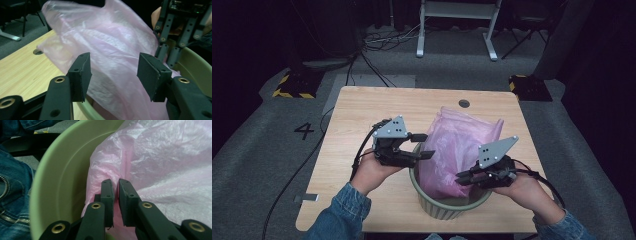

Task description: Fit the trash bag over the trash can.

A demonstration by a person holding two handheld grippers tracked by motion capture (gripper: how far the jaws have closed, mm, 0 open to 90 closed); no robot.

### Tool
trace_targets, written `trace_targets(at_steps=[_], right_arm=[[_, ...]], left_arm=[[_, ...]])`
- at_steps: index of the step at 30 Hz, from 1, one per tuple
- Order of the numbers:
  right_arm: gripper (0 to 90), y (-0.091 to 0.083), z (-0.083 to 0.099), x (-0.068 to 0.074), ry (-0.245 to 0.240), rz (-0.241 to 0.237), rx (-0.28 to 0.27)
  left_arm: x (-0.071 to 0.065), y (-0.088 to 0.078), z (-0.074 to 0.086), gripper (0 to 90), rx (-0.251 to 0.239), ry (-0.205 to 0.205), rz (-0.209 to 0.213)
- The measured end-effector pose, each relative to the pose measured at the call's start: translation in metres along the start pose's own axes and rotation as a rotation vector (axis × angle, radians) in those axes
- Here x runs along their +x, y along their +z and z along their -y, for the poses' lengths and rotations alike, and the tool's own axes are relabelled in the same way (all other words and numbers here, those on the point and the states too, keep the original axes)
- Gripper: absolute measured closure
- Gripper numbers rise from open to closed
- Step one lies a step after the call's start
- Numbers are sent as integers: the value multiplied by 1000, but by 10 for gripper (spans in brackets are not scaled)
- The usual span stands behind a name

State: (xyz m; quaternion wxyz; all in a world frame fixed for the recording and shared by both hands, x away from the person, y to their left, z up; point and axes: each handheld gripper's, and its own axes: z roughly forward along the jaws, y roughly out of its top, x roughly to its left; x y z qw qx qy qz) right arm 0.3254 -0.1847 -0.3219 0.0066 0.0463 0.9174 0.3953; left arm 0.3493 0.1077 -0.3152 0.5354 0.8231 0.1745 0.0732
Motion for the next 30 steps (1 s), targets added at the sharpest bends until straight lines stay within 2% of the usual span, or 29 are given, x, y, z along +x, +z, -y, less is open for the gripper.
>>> trace_targets(at_steps=[3,5,8,10,12,13,15,17,21,24,25,27,29,30], right_arm=[[810,3,1,4,8,-8,4],[809,4,1,5,3,-8,2],[810,4,1,4,-1,-14,2],[809,5,1,3,-6,-17,4],[809,6,0,2,-11,-19,4],[807,6,0,2,-8,-18,3],[784,6,0,1,-4,-13,-1],[709,5,1,2,-1,-1,-13],[592,-14,4,0,36,79,-85],[575,-34,8,-3,89,137,-154],[571,-42,11,-5,99,165,-192],[537,-53,14,-10,139,213,-232],[511,-61,15,-14,177,252,-261],[475,-65,16,-18,191,292,-272]], left_arm=[[4,7,1,444,23,-19,-11],[8,11,1,439,33,-30,-35],[16,13,1,428,22,-61,-46],[21,15,-1,428,16,-88,-34],[21,18,-2,463,23,-90,-4],[19,20,-2,543,31,-77,-1],[12,20,-2,758,43,-36,-31],[3,17,-1,891,26,-2,-42],[-16,8,1,898,-6,81,-2],[-31,5,1,898,-6,140,27],[-36,5,1,898,-4,155,39],[-43,7,1,899,7,180,59],[-49,9,0,899,21,201,77],[-50,10,1,898,26,204,82]])
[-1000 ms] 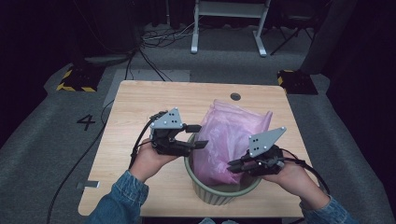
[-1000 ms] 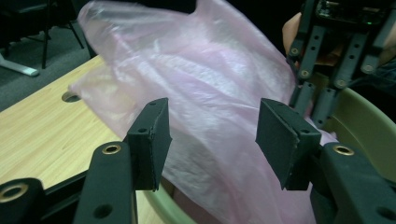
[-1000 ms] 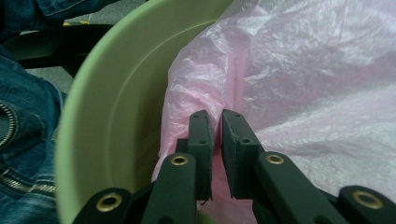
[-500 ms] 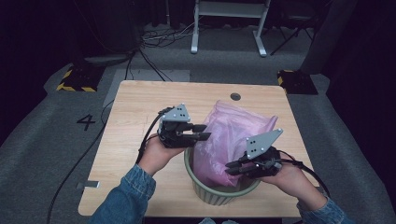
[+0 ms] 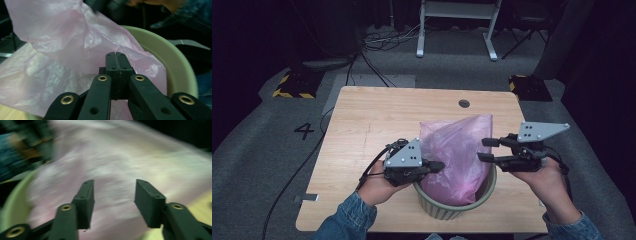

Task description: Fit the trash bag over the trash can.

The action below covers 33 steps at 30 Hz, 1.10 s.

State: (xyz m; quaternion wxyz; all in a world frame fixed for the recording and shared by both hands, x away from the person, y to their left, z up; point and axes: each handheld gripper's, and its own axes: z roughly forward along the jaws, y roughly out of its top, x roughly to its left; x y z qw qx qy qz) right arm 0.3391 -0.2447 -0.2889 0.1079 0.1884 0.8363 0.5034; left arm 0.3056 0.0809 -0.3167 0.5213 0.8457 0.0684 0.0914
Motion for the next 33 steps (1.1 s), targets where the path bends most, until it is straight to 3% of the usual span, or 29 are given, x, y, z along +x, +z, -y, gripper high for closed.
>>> trace_targets(at_steps=[4,6,10,12,14,16,18,20,21,27,33], right_arm=[[405,-6,-3,-12,27,121,-21],[376,-6,-3,-19,66,152,-25],[415,3,-2,-31,141,119,-13],[653,10,-3,-34,146,63,13],[805,15,-4,-30,108,27,11],[883,16,-6,-23,44,20,-4],[890,16,-8,-16,-12,24,-23],[890,15,-10,-9,-61,29,-33],[890,15,-10,-5,-87,21,-41],[889,15,-8,9,-203,16,-64],[886,18,-5,21,-247,-32,-73]], left_arm=[[-6,1,1,898,6,16,31],[-8,1,3,898,13,20,42],[-9,-1,6,898,9,12,53],[-9,-4,8,898,0,5,48],[-7,-10,11,893,-16,-11,39],[-3,-16,12,813,-29,-32,24],[2,-23,13,727,-37,-47,12],[6,-32,11,601,-61,-53,-36],[8,-35,10,579,-72,-58,-41],[20,-57,-7,511,-167,-65,-107],[34,-56,-24,450,-204,-61,-157]])
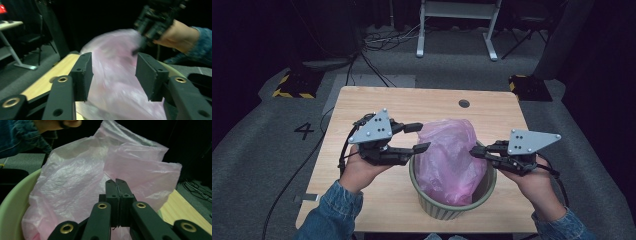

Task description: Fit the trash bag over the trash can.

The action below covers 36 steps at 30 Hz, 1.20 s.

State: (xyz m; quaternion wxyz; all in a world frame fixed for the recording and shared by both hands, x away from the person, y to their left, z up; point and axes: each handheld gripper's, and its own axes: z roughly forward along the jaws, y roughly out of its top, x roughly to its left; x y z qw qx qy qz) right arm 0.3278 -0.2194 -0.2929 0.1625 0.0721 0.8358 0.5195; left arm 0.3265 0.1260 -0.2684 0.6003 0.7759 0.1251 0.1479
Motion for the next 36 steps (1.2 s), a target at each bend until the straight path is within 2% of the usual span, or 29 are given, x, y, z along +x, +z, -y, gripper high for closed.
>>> trace_targets(at_steps=[2,4,7,9,13,15,16,18,19,20,25,28,30,32,36], right_arm=[[883,1,1,3,-7,-15,1],[868,2,2,6,-13,-29,1],[861,3,3,10,-22,-42,-11],[862,2,2,12,-23,-47,-21],[863,-5,2,14,-23,-54,-50],[863,-9,3,14,-19,-59,-65],[863,-12,4,14,-13,-60,-77],[863,-14,6,13,-5,-60,-88],[863,-15,7,13,2,-60,-86],[863,-15,7,13,4,-56,-82],[853,-14,12,13,14,-27,-45],[739,-13,14,11,57,4,-25],[603,-13,14,8,98,17,-38],[506,-12,12,5,117,43,-55],[504,-15,1,1,124,59,-92]], left_arm=[[3,4,-3,447,1,3,7],[5,10,-6,441,0,15,34],[7,19,-10,414,27,34,59],[11,25,-7,404,45,25,55],[22,34,9,411,129,-33,38],[22,35,18,459,158,-61,66],[21,35,20,571,176,-55,80],[15,36,25,725,216,-26,82],[10,36,27,843,230,-4,76],[6,35,29,884,232,5,86],[-15,26,35,896,222,39,128],[-30,25,37,896,232,71,163],[-37,26,36,896,240,87,191],[-44,29,35,896,248,106,216],[-51,36,35,896,263,121,254]])
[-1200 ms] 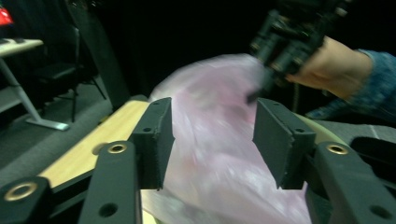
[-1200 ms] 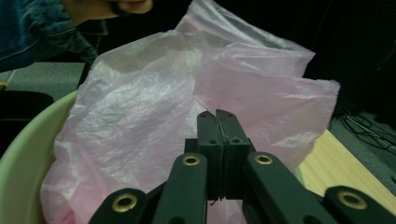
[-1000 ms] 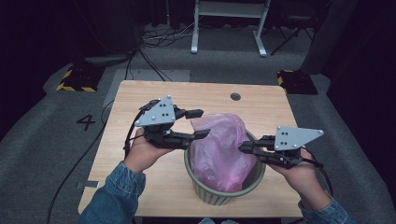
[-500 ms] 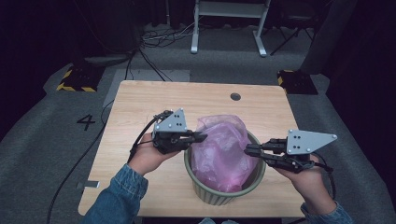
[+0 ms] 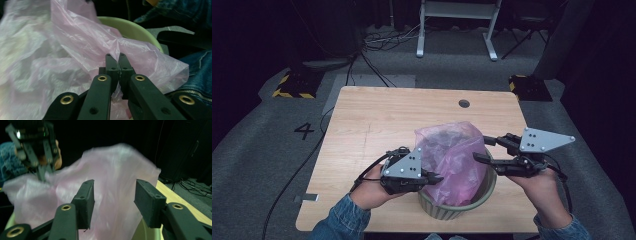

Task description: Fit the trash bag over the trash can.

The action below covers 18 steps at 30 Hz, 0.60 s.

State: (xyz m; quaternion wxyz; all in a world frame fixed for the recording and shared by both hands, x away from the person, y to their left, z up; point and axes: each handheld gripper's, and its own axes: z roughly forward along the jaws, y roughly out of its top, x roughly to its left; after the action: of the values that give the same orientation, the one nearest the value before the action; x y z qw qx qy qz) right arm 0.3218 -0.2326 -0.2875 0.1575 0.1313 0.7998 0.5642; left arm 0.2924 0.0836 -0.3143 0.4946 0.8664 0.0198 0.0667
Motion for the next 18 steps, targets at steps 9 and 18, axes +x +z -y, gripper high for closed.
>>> trace_targets(at_steps=[9,18], right_arm=[[863,5,-12,11,-137,-4,53],[867,21,-2,20,-169,-59,76]], left_arm=[[6,-7,-2,617,-71,-21,-35],[25,-30,-21,477,-180,-12,-142]])
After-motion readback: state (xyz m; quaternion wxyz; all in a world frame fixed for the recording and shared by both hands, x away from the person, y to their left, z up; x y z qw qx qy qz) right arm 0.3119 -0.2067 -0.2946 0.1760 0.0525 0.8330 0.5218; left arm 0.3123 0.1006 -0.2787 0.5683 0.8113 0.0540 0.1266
